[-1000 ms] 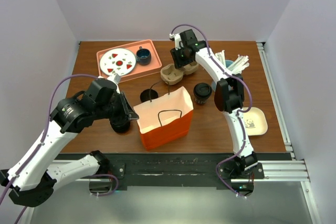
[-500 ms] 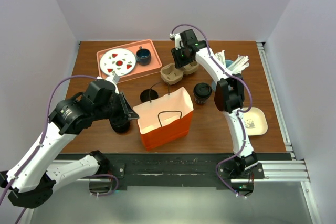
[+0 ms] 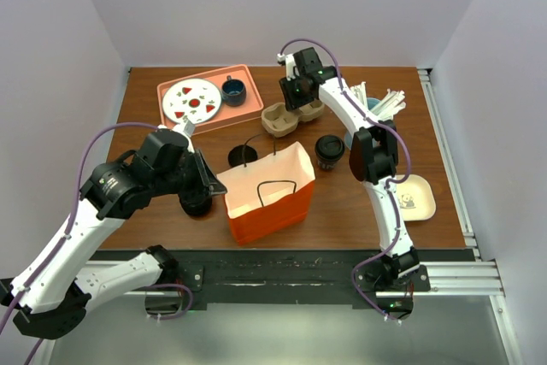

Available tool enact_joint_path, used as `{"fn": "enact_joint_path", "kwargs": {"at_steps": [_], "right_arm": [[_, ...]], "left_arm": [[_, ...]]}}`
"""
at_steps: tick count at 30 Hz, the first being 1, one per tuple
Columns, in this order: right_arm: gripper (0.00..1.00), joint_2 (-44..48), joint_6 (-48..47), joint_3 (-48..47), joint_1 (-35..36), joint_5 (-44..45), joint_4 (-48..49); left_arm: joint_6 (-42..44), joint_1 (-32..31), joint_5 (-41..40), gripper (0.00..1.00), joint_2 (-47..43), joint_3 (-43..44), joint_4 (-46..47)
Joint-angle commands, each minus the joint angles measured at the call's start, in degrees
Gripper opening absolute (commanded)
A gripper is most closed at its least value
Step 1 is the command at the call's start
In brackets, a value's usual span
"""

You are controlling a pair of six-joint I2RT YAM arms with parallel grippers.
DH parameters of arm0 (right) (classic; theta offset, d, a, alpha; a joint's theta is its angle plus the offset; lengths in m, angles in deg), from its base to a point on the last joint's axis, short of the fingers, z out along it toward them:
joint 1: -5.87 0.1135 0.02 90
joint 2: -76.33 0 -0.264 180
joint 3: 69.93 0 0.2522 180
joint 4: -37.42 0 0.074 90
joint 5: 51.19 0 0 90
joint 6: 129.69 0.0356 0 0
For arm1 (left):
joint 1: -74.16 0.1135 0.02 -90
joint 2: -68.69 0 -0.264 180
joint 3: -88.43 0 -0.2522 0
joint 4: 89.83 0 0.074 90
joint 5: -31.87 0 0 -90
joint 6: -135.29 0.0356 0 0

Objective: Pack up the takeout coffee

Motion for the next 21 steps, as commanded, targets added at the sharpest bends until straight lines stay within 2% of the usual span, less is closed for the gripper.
{"fn": "enact_joint_path", "kwargs": {"at_steps": [1, 4, 13, 18, 21], "right_arm": [[0.35, 5.1, 0.9, -0.2, -0.9, 1.7, 4.5], [0.34, 4.2, 1.2, -2.7, -1.0, 1.3, 2.8], [0.34, 5.2, 1.5, -1.7, -1.0, 1.1, 3.5], [0.4, 5.2, 1.5, -3.0, -1.0, 1.1, 2.9], [0.35, 5.2, 1.8, -2.8, -1.1, 0.6, 3.3]], "left_arm": [[-0.2, 0.3, 0.8, 0.15, -0.4, -0.9, 2.4], [-0.1, 0.3, 0.8, 0.15, -0.4, -0.7, 2.3], [-0.1, 0.2, 0.5, 0.16, -0.3, -0.5, 2.0], [-0.1, 0.3, 0.4, 0.16, -0.2, -0.5, 2.0], [-0.1, 0.3, 0.4, 0.16, -0.2, -0.5, 2.0]]}}
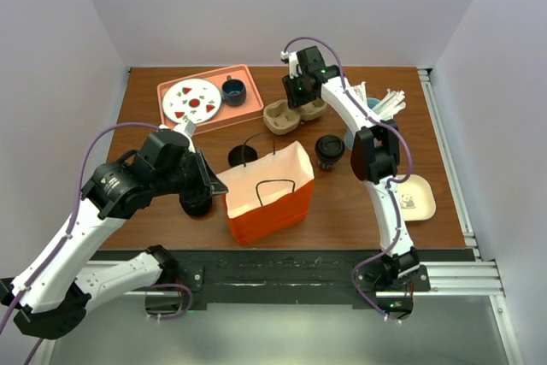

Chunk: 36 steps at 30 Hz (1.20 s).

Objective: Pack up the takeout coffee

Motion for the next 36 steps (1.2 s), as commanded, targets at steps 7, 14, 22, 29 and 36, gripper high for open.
{"fn": "enact_joint_path", "kwargs": {"at_steps": [7, 14, 22, 29, 36], "right_arm": [[0.42, 5.0, 1.2, -3.3, -0.7, 0.0, 2.6], [0.33, 4.9, 1.1, -3.4, -1.0, -0.1, 1.7], [0.44, 5.9, 1.6, -2.9, -1.3, -1.7, 1.5], [0.34, 6.7, 1.8, -2.5, -1.4, -1.8, 1.2], [0.47, 6.2, -0.1, -1.8, -1.4, -1.3, -1.4]], "left_arm": [[0.0, 0.2, 0.3, 0.17, 0.1, 0.3, 1.4], [0.0, 0.3, 0.4, 0.17, 0.2, 0.3, 1.7], [-0.2, 0.3, 0.4, 0.17, -0.1, 0.2, 1.5], [-0.1, 0.2, 0.4, 0.17, -0.3, 0.3, 1.3], [0.3, 0.2, 0.4, 0.17, -0.3, 0.3, 1.2]]}}
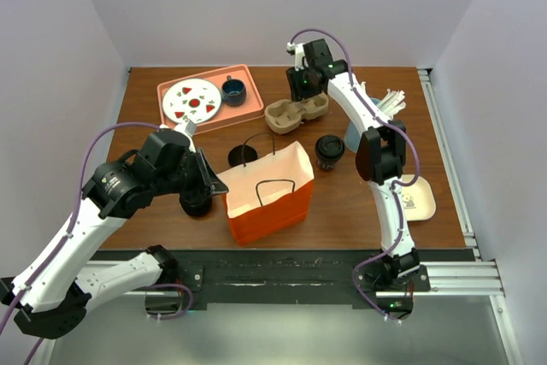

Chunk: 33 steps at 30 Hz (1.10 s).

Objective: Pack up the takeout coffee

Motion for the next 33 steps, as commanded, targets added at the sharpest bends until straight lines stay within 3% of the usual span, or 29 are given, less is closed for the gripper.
{"fn": "enact_joint_path", "kwargs": {"at_steps": [1, 5, 28, 33], "right_arm": [[0.49, 2.9, -1.4, -1.6, -0.2, -0.5, -1.6], [0.54, 2.3, -1.8, -0.3, -0.3, -0.9, -2.3], [0.56, -2.0, -1.4, -1.4, -0.3, -1.1, -2.4], [0.56, -3.4, -1.1, -2.2, -0.3, -1.4, -3.3]], "left_arm": [[0.2, 0.3, 0.4, 0.17, -0.4, 0.4, 1.1], [0.4, 0.3, 0.6, 0.17, -0.5, 0.3, 1.1], [0.8, 0.2, 0.4, 0.18, -0.2, 1.1, 0.5], [1.0, 0.3, 0.4, 0.24, 0.3, 1.5, 0.9]]}}
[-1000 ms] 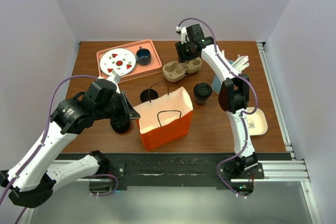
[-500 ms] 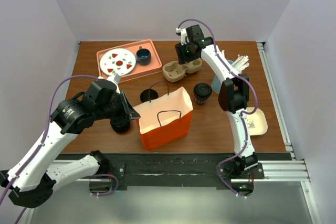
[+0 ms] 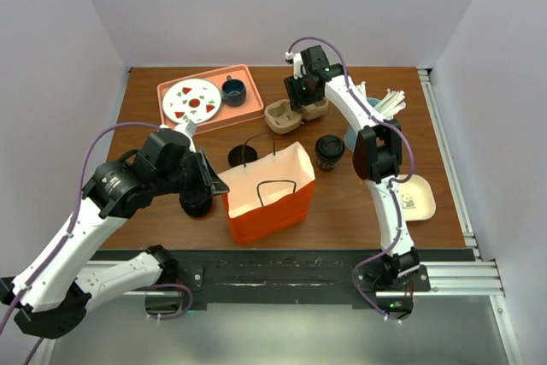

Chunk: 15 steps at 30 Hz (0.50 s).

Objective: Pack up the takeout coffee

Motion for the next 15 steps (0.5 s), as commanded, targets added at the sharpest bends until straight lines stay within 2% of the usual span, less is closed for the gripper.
{"fn": "enact_joint_path", "kwargs": {"at_steps": [1, 8, 13, 15], "right_arm": [[0.56, -1.1, -0.1, -2.1, -0.2, -1.3, -0.5], [0.48, -0.7, -0.4, -1.3, -0.3, -0.7, 0.6], [0.54, 0.0, -0.4, -1.7, -0.2, -1.0, 1.2], [0.47, 0.1, -0.4, -2.3, -0.3, -1.0, 1.4]], "left_arm": [[1.1, 0.3, 0.4, 0.25, 0.4, 1.6, 1.0], [1.2, 0.2, 0.4, 0.3, 1.0, 2.1, 1.2], [1.3, 0.3, 0.3, 0.31, 1.2, 2.1, 1.4], [1.3, 0.2, 0.2, 0.32, 1.0, 2.1, 1.3]]}}
